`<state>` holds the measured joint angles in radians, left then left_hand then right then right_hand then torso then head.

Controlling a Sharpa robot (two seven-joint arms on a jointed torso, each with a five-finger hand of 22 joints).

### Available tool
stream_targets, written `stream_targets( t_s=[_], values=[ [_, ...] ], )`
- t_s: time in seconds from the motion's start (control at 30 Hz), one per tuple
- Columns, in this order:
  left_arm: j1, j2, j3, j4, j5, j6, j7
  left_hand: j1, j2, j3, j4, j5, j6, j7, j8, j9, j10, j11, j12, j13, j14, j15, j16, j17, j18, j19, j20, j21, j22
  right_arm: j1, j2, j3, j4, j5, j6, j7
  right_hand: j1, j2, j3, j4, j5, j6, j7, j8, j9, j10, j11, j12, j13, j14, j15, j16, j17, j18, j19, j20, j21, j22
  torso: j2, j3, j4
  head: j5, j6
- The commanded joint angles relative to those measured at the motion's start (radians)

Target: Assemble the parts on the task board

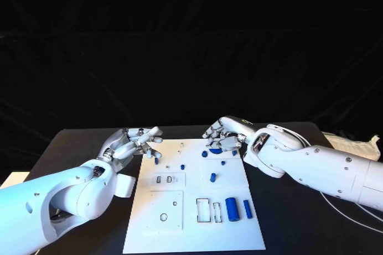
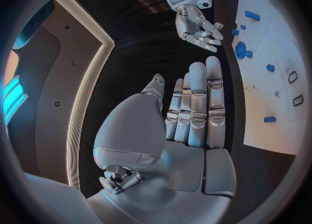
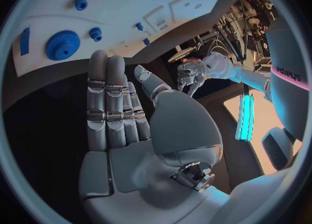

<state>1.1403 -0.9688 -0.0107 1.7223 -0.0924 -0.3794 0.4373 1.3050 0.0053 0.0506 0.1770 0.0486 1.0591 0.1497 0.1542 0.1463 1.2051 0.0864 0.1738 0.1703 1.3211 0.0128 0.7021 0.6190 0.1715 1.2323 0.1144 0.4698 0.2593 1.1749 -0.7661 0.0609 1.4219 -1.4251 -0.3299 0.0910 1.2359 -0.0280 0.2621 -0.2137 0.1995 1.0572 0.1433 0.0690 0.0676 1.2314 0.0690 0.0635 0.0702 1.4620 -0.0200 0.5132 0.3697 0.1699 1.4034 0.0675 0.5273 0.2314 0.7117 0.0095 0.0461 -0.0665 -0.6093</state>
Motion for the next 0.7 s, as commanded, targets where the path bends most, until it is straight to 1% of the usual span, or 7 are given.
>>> stream_targets(
  t_s=[0.03, 0.1, 0.17, 0.37, 0.47, 0.6, 0.7],
  values=[
    [0.005, -0.017, 0.001, 0.036, 0.038, 0.034, -0.007, 0.009, 0.002, -0.007, -0.005, 0.000, -0.006, 0.006, -0.008, 0.002, -0.012, 0.000, -0.007, 0.004, -0.013, 0.001, 0.021, 0.025, 0.004, -0.012, 0.000, 0.011, 0.009, 0.018, 0.012, 0.001, -0.008, -0.250, 0.109, -0.098, 0.003, -0.010, 0.013, 0.006, -0.004, 0.004, -0.002, -0.004, 0.001, -0.025, 0.005, -0.001, -0.003, 0.040, -0.001, 0.035, 0.030, 0.004, 0.019, -0.003, 0.055, 0.041, 0.040, 0.0037, 0.0086, 0.001, 0.006],
    [0.006, -0.028, 0.002, 0.056, 0.042, 0.035, -0.007, 0.010, 0.003, -0.009, -0.008, 0.000, -0.008, 0.007, -0.012, 0.003, -0.015, 0.002, -0.011, 0.007, -0.020, 0.002, 0.033, 0.039, 0.004, -0.016, 0.001, 0.018, 0.016, 0.029, 0.019, 0.001, -0.013, -0.284, 0.126, -0.107, 0.002, -0.020, 0.033, 0.016, -0.005, 0.003, -0.001, -0.005, 0.000, -0.024, 0.003, 0.001, -0.001, 0.030, -0.005, 0.077, 0.065, -0.008, 0.016, -0.005, 0.164, 0.152, 0.048, 0.0044, 0.0112, -0.003, 0.010],
    [0.007, -0.037, 0.002, 0.072, 0.045, 0.036, -0.008, 0.011, 0.004, -0.010, -0.009, 0.001, -0.009, 0.008, -0.013, 0.004, -0.016, 0.002, -0.012, 0.008, -0.023, 0.002, 0.038, 0.045, 0.005, -0.018, 0.001, 0.021, 0.019, 0.037, 0.025, 0.001, -0.016, -0.312, 0.137, -0.115, 0.000, -0.030, 0.045, 0.025, -0.008, 0.005, -0.008, -0.004, 0.001, -0.026, 0.006, -0.001, -0.002, 0.035, -0.003, 0.114, 0.093, -0.020, 0.020, -0.007, 0.275, 0.277, 0.057, 0.0045, 0.0178, -0.013, 0.014],
    [0.014, -0.056, 0.005, 0.105, 0.052, 0.036, -0.008, 0.012, 0.005, -0.012, -0.012, 0.001, -0.011, 0.009, -0.016, 0.005, -0.021, 0.004, -0.016, 0.011, -0.031, 0.003, 0.041, 0.051, 0.005, -0.024, 0.003, 0.028, 0.025, 0.050, 0.039, 0.001, -0.014, -0.381, 0.162, -0.145, 0.001, -0.053, 0.077, 0.057, -0.009, 0.011, -0.010, -0.003, 0.003, -0.027, 0.002, 0.000, 0.000, 0.033, -0.005, 0.279, 0.248, -0.043, 0.011, -0.002, 0.485, 0.509, 0.076, 0.0053, 0.0294, -0.021, 0.018],
    [0.018, -0.061, 0.006, 0.114, 0.059, 0.035, -0.007, 0.014, 0.007, -0.012, -0.014, 0.001, -0.013, 0.011, -0.019, 0.005, -0.025, 0.005, -0.020, 0.011, -0.040, 0.005, 0.032, 0.043, 0.004, -0.028, 0.004, 0.031, 0.029, 0.052, 0.044, 0.001, -0.016, -0.407, 0.179, -0.162, -0.001, -0.064, 0.083, 0.071, -0.013, 0.011, -0.010, -0.003, 0.003, -0.036, 0.002, -0.001, 0.000, 0.030, -0.003, 0.333, 0.299, -0.048, 0.005, 0.001, 0.536, 0.564, 0.083, 0.0058, 0.0342, -0.025, 0.019],
    [0.020, -0.065, 0.007, 0.122, 0.064, 0.034, -0.007, 0.014, 0.008, -0.013, -0.015, 0.001, -0.015, 0.012, -0.022, 0.005, -0.028, 0.007, -0.023, 0.012, -0.047, 0.006, 0.026, 0.038, 0.004, -0.031, 0.005, 0.034, 0.032, 0.054, 0.049, 0.001, -0.020, -0.424, 0.203, -0.172, 0.002, -0.073, 0.086, 0.083, -0.019, 0.009, -0.009, -0.004, 0.003, -0.050, 0.005, -0.001, -0.001, 0.023, 0.000, 0.353, 0.314, -0.047, -0.009, 0.005, 0.559, 0.584, 0.089, 0.0053, 0.0397, -0.031, 0.020],
    [0.021, -0.067, 0.007, 0.125, 0.066, 0.033, -0.007, 0.014, 0.008, -0.013, -0.015, 0.001, -0.016, 0.013, -0.022, 0.005, -0.029, 0.007, -0.023, 0.012, -0.049, 0.006, 0.025, 0.037, 0.004, -0.032, 0.005, 0.034, 0.032, 0.054, 0.051, 0.001, -0.021, -0.429, 0.222, -0.174, 0.005, -0.076, 0.087, 0.089, -0.020, 0.008, -0.008, -0.004, 0.003, -0.059, 0.006, -0.002, -0.001, 0.021, 0.002, 0.366, 0.325, -0.047, -0.014, 0.007, 0.570, 0.594, 0.091, 0.0045, 0.0410, -0.033, 0.017]
  ],
)
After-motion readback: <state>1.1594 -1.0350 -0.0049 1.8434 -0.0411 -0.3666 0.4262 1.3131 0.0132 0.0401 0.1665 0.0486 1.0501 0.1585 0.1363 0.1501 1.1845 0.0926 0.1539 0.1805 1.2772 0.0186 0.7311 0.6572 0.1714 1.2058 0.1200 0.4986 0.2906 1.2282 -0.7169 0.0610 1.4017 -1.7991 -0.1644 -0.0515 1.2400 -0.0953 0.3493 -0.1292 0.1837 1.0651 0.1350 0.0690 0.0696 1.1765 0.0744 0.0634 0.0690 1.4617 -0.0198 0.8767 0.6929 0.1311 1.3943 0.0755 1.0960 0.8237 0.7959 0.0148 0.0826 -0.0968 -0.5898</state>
